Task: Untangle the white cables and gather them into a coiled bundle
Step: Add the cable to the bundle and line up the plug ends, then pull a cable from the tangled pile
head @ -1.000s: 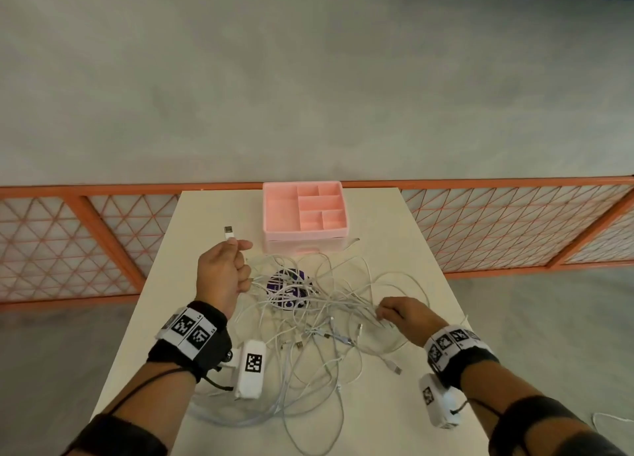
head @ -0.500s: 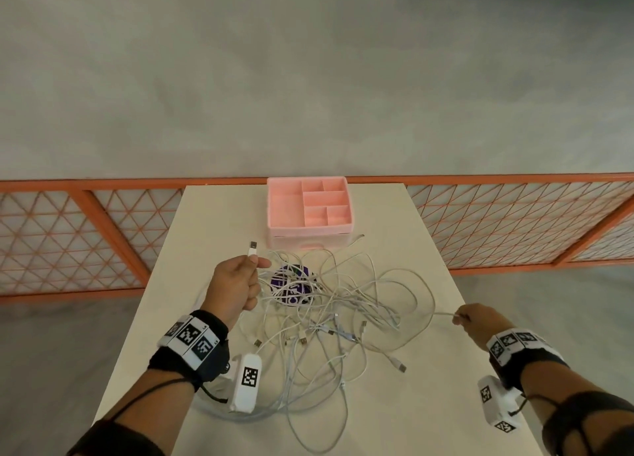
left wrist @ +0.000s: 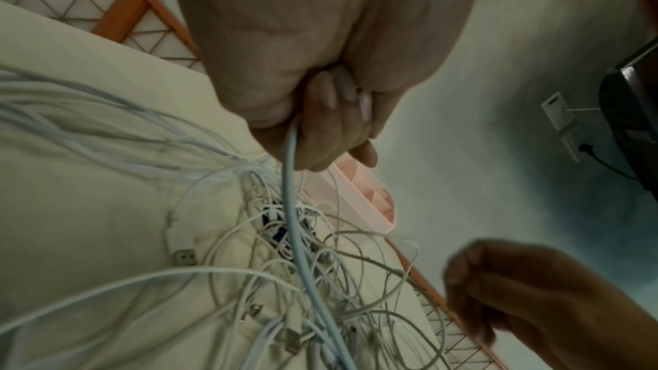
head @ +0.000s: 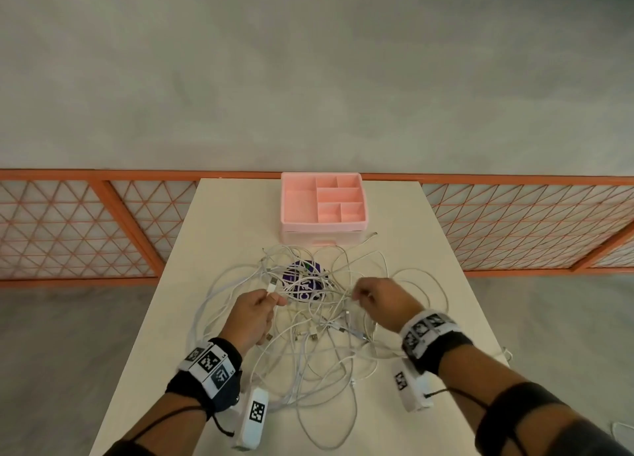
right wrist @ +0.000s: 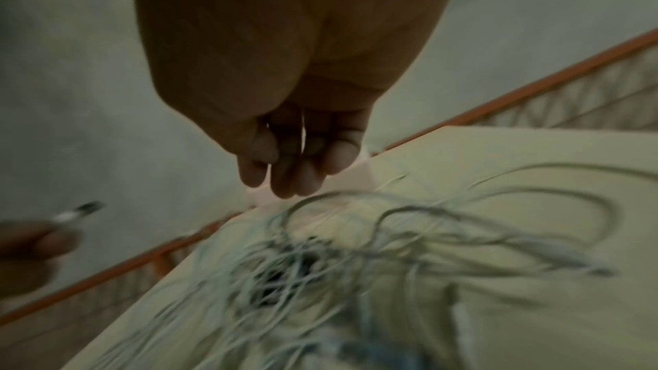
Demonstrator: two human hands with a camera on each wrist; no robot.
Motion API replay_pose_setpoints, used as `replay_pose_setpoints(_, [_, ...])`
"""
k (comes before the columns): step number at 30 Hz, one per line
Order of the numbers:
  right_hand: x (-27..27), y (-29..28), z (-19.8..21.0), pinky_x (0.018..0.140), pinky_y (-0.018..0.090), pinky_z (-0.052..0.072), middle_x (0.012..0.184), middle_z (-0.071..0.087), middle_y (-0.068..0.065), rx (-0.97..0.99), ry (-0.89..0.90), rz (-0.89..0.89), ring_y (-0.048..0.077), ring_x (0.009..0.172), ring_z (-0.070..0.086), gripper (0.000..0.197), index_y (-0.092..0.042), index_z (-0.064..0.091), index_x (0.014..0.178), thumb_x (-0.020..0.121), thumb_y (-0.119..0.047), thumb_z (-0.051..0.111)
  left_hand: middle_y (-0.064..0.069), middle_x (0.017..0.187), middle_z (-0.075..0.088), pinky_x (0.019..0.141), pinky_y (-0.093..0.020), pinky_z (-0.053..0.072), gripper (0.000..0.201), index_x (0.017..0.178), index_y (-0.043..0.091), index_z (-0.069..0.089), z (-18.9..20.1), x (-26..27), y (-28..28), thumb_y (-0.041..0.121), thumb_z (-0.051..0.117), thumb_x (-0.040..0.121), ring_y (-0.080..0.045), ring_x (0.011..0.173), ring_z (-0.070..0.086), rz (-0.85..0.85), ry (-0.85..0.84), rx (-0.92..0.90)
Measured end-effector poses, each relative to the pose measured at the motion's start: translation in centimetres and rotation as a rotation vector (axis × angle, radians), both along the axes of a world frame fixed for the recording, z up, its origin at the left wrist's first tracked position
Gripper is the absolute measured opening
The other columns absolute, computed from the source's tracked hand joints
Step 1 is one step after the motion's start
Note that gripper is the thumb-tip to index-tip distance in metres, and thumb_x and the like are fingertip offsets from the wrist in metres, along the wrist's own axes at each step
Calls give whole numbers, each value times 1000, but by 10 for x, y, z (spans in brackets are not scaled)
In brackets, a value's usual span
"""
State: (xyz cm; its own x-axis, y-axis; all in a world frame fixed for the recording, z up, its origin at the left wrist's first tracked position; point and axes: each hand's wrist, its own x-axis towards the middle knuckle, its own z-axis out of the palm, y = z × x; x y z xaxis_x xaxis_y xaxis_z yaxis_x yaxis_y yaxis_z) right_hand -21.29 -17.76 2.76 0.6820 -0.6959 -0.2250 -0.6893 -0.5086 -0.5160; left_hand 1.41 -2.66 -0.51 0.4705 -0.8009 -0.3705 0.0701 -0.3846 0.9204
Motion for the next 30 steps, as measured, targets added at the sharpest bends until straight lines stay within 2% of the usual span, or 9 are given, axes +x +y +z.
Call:
replay_pose_setpoints(2, [34,22,-13,81,22,50,102,68,-7,37,25,152,4,84,60,27,-18,68,103,95,-12,42,4,53,33,41,-20,22,29,92,4,67,-4,1,4,19,45,105,-11,43,25,16,11,19])
replay_pose_setpoints(4, [59,39,-36,91,34,52,110,69,2,71,123,259,16,97,64,31,-19,67,109,93,-14,41,3,53,34,42,-20,22,29,90,4,66,-5,2,7,18,45,105,-11,43,25,39,26,23])
replay_pose_setpoints(8, [79,56,-67,96,40,51,126,59,13,54,408,280,33,112,61,38,-16,61,126,93,-8,44,4,52,37,44,-20,23,30,88,5,65,-6,5,13,18,45,105,-12,43,26,60,50,21])
replay_pose_setpoints(12, [75,50,-84,95,40,50,132,42,11,48,512,248,36,111,59,40,-22,50,134,95,-13,46,4,51,41,43,-19,25,30,87,6,65,-5,8,17,19,45,105,-12,42,30,73,61,12])
replay_pose_setpoints(20, [61,48,-95,81,41,55,127,38,3,1,426,271,32,93,64,47,-33,49,131,92,-7,51,0,54,43,42,-18,24,29,87,5,65,0,3,13,17,45,105,-11,40,30,37,79,5])
replay_pose_setpoints(23, [60,46,-97,81,41,54,128,40,3,-12,414,269,32,96,64,46,-28,50,133,92,-7,52,0,55,44,42,-18,24,29,88,4,64,0,3,11,16,44,105,-11,40,30,19,78,17])
replay_pose_setpoints(25, [61,44,-96,82,40,54,125,45,4,-16,388,258,31,98,63,38,-24,55,128,93,-10,51,-1,57,45,42,-18,24,28,88,4,64,0,3,11,16,45,105,-12,41,30,18,71,22])
replay_pose_setpoints(27, [62,44,-91,80,39,52,112,52,3,-7,302,192,30,93,63,22,-24,60,111,94,-19,48,-2,58,45,42,-19,25,29,87,5,65,2,4,10,17,45,105,-13,42,32,19,54,20])
replay_pose_setpoints(30, [62,40,-81,66,39,49,79,55,-1,-1,112,97,24,70,56,8,-24,46,82,89,-23,47,-1,58,46,43,-19,25,28,87,7,65,5,4,7,16,45,105,-14,44,32,20,38,6])
